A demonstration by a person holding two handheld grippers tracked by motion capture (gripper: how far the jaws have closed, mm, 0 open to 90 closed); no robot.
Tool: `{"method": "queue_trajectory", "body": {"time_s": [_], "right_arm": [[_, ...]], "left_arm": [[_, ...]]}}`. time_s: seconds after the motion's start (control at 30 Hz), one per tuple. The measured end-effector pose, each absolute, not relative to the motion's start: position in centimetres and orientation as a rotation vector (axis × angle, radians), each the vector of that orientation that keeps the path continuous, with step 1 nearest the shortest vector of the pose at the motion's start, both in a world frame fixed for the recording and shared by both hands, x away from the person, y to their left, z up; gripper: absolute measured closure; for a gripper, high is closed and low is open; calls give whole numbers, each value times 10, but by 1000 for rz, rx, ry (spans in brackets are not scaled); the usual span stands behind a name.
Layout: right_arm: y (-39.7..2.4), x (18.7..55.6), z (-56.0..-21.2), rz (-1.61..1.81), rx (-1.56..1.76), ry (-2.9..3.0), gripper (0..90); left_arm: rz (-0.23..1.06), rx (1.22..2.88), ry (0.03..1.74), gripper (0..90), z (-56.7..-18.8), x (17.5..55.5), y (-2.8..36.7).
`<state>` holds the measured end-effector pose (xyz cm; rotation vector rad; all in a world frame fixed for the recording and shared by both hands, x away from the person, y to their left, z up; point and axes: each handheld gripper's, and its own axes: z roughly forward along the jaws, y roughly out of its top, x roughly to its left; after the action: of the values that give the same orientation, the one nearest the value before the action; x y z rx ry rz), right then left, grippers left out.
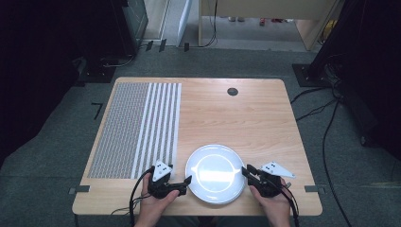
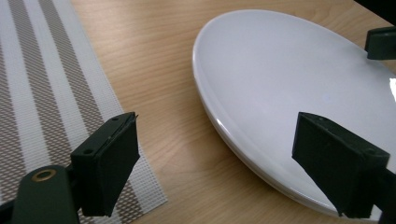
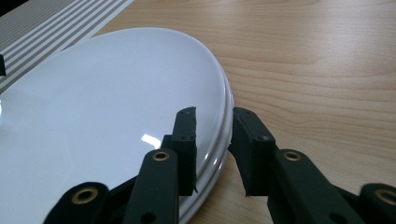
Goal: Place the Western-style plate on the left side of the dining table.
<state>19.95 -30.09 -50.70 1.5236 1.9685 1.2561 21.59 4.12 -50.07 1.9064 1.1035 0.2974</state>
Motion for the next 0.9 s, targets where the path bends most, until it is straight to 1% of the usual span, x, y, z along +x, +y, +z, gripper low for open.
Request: {"method": "queue_trajectory", "body": {"time_s": [0.03,0.1,0.13,0.2,0.27,0.33,0.43,0.53,0.9], "right_arm": [[-301,199,-508,1262,1529,1962,755],[-302,200,-508,1283,1531,1966,771],[-302,200,-508,1284,1532,1969,778],[-303,200,-509,1291,1538,1978,783],[-303,200,-509,1302,1551,1970,798],[-304,200,-510,1307,1558,1963,815],[-304,200,-510,1321,1570,1961,841],[-305,200,-510,1327,1584,1953,844],[-304,200,-512,1352,1579,1958,844]], "left_arm": [[287,1914,1093,166,-502,215,39],[270,1910,1088,258,-502,214,36],[256,1913,1080,278,-503,214,35],[232,1929,1066,355,-505,213,33],[210,1943,1068,404,-506,213,30],[193,1941,1073,432,-507,213,30],[171,1950,1075,447,-509,213,28],[164,1949,1075,475,-509,213,29],[149,1940,1086,475,-509,214,31]]}}
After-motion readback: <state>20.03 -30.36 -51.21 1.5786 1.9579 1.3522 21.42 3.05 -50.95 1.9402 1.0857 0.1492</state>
